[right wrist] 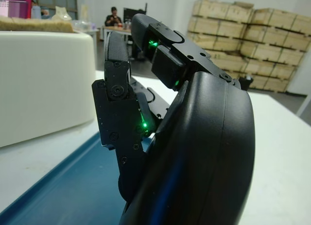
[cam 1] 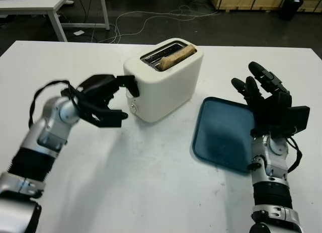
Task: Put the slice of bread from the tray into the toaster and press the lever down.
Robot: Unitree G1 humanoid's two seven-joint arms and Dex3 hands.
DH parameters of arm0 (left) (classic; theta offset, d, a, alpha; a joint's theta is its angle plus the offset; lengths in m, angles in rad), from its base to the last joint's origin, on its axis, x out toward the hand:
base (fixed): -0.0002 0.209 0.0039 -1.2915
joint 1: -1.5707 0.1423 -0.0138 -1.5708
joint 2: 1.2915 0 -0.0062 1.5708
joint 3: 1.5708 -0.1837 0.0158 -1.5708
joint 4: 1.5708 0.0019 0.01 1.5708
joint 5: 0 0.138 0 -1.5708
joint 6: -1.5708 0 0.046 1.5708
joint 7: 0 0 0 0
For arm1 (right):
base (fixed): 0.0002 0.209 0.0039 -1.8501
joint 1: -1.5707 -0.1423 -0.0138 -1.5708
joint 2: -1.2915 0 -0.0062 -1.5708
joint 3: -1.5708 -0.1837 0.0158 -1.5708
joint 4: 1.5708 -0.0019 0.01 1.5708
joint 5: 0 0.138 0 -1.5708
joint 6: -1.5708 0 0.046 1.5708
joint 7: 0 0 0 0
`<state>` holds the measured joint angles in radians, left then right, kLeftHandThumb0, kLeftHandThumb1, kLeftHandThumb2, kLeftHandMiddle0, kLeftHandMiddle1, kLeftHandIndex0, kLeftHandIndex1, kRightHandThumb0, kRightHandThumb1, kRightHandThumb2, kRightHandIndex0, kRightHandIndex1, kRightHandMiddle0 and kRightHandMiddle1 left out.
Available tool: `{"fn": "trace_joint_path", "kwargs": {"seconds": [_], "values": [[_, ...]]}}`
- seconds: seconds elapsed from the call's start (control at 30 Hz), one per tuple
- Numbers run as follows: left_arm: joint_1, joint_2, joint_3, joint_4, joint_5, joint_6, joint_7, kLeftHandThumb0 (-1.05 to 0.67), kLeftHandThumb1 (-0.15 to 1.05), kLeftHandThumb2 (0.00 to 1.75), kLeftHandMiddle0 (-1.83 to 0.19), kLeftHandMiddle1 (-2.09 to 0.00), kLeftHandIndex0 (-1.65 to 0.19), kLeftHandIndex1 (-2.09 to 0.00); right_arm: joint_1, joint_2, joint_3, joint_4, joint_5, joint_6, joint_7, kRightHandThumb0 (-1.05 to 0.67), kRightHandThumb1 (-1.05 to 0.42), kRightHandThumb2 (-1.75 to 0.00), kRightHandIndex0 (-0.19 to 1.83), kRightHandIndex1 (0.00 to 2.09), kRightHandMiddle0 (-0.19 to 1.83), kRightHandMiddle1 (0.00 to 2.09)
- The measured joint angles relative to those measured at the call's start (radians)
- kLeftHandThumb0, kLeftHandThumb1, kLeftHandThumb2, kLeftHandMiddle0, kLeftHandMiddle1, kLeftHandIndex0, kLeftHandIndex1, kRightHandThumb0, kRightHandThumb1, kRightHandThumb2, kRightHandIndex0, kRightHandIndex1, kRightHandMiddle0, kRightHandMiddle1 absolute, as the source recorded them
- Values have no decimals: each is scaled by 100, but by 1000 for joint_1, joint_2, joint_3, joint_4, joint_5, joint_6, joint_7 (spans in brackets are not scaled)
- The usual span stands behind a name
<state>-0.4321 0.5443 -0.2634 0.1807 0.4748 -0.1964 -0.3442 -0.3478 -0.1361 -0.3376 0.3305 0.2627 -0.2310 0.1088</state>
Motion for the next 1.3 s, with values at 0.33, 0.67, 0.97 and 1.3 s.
{"fn": "trace_joint_path", "kwargs": {"seconds": [0.33, 0.67, 0.97, 1.3], "values": [[198, -150, -27, -8, 111, 79, 263, -97, 7, 166, -152, -152, -1, -149, -8, -17, -17, 10, 0, -13, 9, -31, -92, -29, 102, 1, 87, 0], [201, -152, -8, -10, 96, 94, 284, -95, 11, 161, -154, -148, -4, -149, -8, -18, -19, 10, 0, -13, 14, -30, -92, -30, 99, 0, 82, 0], [210, -138, 98, -89, -69, -161, 304, -98, 90, 49, -131, -144, -42, -117, -8, -18, -15, 11, 0, -13, 17, -29, -92, -33, 97, 0, 81, 0], [191, -25, 229, -114, -111, -548, 326, -96, 92, 72, -114, -167, -7, -130, -8, -18, -6, 34, 0, -13, 22, -29, -92, -32, 98, 0, 84, 1]]}}
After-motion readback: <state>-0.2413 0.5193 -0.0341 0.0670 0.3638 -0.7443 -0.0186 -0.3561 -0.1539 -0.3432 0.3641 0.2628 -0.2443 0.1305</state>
